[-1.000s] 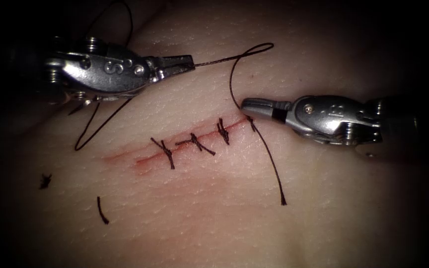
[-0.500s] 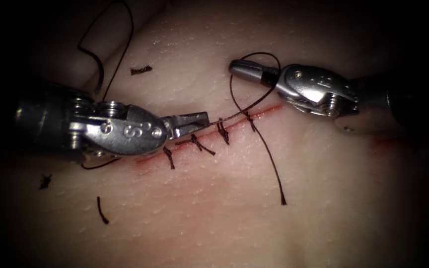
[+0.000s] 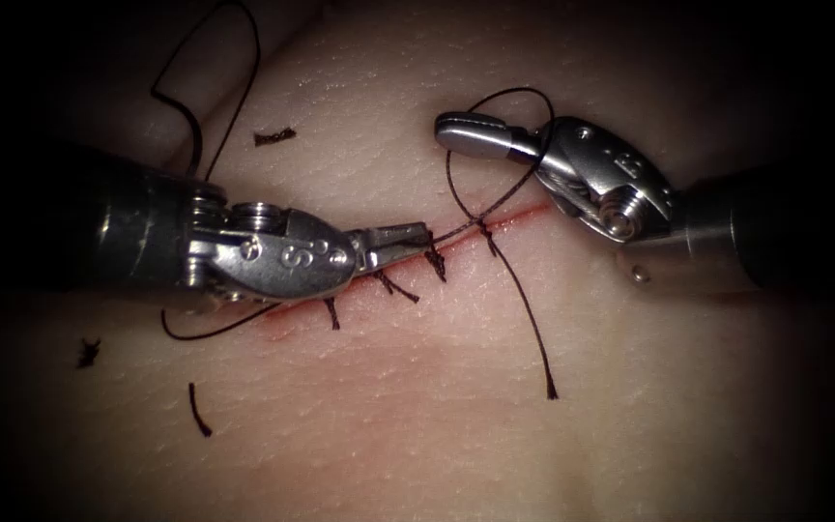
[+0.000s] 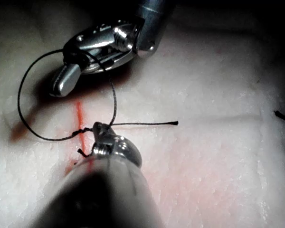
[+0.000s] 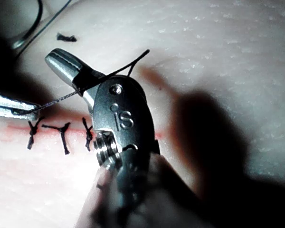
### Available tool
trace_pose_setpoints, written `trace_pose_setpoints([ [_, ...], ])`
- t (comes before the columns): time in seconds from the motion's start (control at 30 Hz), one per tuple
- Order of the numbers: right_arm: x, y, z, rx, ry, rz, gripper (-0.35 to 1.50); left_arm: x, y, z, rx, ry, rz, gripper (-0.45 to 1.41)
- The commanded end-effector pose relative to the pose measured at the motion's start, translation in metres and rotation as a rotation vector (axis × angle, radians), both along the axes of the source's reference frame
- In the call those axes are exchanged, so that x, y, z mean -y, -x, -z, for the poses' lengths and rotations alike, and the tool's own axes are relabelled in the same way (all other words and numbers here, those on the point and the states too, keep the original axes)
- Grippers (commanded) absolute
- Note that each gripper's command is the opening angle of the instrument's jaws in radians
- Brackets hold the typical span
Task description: Wound Closure
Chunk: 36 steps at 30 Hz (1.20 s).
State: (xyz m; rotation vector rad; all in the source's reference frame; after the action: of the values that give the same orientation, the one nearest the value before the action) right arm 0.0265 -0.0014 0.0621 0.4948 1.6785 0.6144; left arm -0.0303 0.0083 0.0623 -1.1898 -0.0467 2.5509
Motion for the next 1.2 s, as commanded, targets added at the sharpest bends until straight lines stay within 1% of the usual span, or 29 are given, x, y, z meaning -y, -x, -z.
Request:
trace_pose_setpoints([
  [0.03,0.0008,-0.0009,0.0004,-0.016,-0.003,0.030,-0.35,0.0002,0.0005,-0.0011,-0.003,-0.005,0.002,-0.45],
  [0.1,0.0010,-0.0009,0.0012,-0.030,-0.005,0.085,-0.35,0.0000,0.0006,-0.0018,-0.004,-0.008,0.001,-0.45],
  [0.27,0.0004,-0.0005,0.0033,-0.089,-0.022,0.147,-0.35,-0.0005,0.0008,-0.0031,-0.009,-0.019,-0.003,-0.45],
  [0.4,0.0001,-0.0006,0.0049,-0.102,0.025,0.231,-0.35,-0.0009,0.0013,-0.0033,-0.011,-0.021,-0.001,-0.45],
  [0.53,-0.0002,-0.0010,0.0057,-0.084,0.073,0.339,-0.35,-0.0014,0.0020,-0.0032,-0.016,-0.027,0.002,-0.45],
  [0.57,-0.0002,-0.0012,0.0058,-0.074,0.095,0.387,-0.35,-0.0016,0.0024,-0.0032,-0.019,-0.030,0.004,-0.45],
  [0.73,-0.0001,-0.0018,0.0059,-0.053,0.170,0.518,-0.35,-0.0020,0.0033,-0.0035,-0.016,-0.036,0.000,-0.45],
  [0.9,-0.0001,-0.0019,0.0058,0.002,0.243,0.633,-0.35,-0.0023,0.0035,-0.0034,-0.014,-0.043,-0.008,-0.45],
  [1.03,0.0005,-0.0020,0.0058,0.050,0.323,0.762,-0.35,-0.0026,0.0034,-0.0032,-0.009,-0.045,-0.011,-0.45],
  [1.13,0.0014,-0.0021,0.0057,0.070,0.360,0.854,-0.35,-0.0027,0.0033,-0.0033,-0.004,-0.044,-0.015,-0.45],
  [1.2,0.0019,-0.0021,0.0056,0.078,0.417,0.919,-0.35,-0.0027,0.0033,-0.0033,-0.001,-0.043,-0.018,-0.45],
])
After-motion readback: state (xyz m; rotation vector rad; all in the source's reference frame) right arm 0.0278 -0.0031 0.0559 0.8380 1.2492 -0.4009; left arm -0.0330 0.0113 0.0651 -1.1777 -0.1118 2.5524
